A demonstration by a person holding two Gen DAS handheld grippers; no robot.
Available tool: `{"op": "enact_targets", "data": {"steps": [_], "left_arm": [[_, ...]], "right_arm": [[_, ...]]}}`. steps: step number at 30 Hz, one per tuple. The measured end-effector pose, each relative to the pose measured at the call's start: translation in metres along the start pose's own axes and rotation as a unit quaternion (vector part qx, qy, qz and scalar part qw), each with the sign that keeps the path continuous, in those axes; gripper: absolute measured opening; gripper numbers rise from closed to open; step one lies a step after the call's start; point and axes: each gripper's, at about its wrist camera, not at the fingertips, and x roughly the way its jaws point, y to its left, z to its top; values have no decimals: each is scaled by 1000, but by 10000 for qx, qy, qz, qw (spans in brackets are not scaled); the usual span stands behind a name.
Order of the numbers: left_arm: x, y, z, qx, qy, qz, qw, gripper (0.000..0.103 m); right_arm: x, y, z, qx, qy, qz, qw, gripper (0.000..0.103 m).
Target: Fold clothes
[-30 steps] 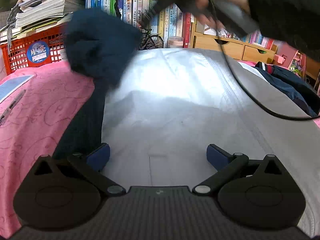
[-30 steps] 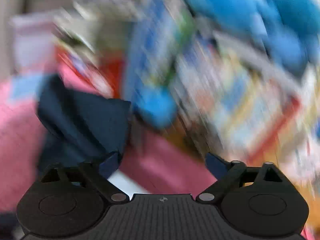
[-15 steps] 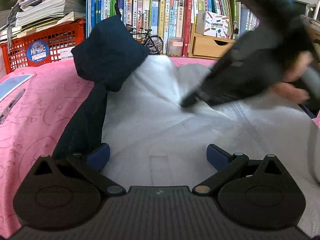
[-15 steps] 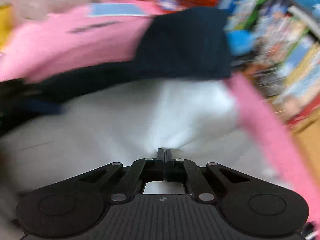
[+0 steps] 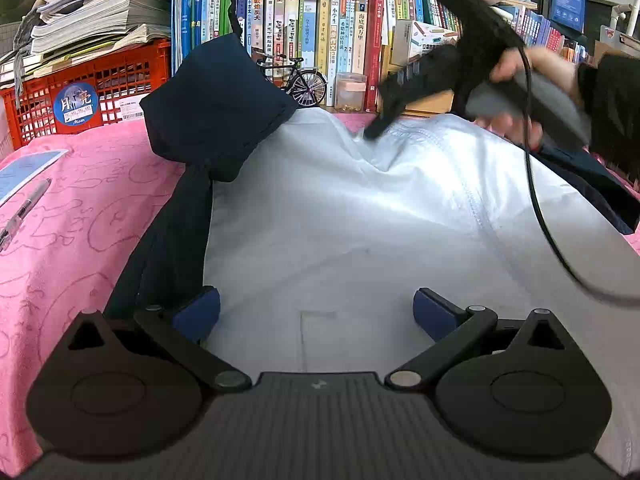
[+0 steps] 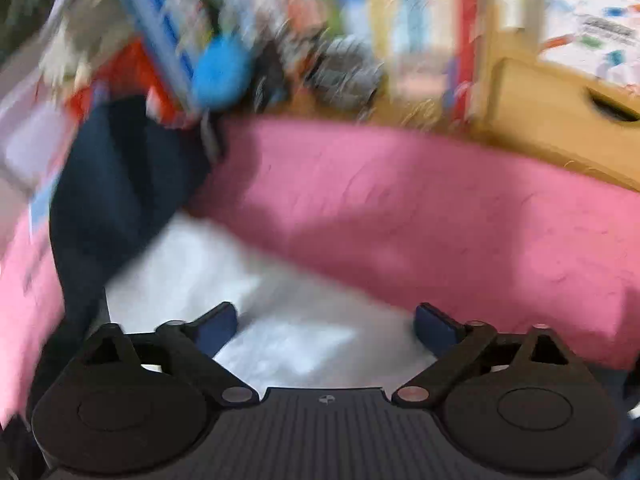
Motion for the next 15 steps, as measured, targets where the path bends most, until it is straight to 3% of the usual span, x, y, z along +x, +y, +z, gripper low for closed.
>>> {"op": "enact_targets", "data": {"steps": [3, 4, 5, 7, 10, 12, 15], "left_arm": [[-1, 2, 0, -48, -24, -42, 10000, 103], [-1, 4, 0, -93, -45, -77, 9999, 103], [-2, 6, 0, -157, -75, -129, 9998, 103], [-4, 14, -1, -393, -183, -295, 9986, 103], [-10, 35, -4, -998, -463, -534, 9925, 103], [-23, 49, -5, -1453, -740, -265, 9863, 102], [-56, 60, 6, -1705, -1407, 68, 9752, 103]], "right_arm": [[-6, 26, -19, -549, -441, -267, 9972, 64], [-14, 28, -24, -528, -520, -264, 9969, 38], [-25, 29, -28, -481, -663, -250, 9963, 20], [-49, 31, -36, -378, -974, -217, 9943, 14], [-104, 61, -79, -985, -1695, -620, 9786, 13], [-125, 96, -122, -1865, -2199, -981, 9525, 13], [-140, 143, -191, -3215, -2308, -1049, 9123, 17]]}}
